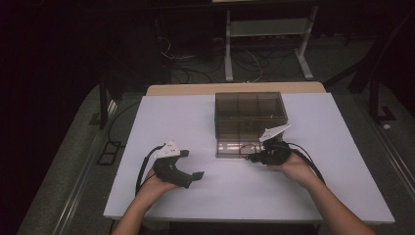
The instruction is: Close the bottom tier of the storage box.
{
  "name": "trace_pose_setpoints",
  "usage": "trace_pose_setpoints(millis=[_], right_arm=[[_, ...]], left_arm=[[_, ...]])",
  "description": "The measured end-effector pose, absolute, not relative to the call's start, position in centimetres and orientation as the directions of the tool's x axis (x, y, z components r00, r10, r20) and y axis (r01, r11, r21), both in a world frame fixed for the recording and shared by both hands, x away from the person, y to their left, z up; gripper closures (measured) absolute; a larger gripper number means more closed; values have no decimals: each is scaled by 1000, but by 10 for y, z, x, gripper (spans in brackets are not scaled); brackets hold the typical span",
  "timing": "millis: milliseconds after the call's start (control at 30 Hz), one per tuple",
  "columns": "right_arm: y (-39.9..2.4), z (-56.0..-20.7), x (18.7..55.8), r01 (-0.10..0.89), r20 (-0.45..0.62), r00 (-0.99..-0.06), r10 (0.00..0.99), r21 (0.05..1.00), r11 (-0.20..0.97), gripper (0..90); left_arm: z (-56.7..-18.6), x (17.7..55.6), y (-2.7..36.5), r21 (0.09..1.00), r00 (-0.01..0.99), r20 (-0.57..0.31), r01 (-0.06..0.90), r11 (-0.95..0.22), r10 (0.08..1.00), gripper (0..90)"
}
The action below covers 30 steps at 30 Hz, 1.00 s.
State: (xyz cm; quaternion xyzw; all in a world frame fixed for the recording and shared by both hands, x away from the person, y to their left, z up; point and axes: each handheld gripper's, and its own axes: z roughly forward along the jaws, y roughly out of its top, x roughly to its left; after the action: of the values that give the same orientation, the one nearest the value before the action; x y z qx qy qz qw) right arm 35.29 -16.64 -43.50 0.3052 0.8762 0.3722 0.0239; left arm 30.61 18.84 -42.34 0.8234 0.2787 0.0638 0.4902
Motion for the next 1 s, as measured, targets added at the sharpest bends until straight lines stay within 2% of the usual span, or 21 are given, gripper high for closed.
trace_pose_setpoints(millis=[1000], right_arm=[[-163, -437, 357, 506, 167, -813, 558, 677, 534, 894]], left_arm=[[-424, 306, 187, 842, 839, -166, 394, -369, 518, 0]])
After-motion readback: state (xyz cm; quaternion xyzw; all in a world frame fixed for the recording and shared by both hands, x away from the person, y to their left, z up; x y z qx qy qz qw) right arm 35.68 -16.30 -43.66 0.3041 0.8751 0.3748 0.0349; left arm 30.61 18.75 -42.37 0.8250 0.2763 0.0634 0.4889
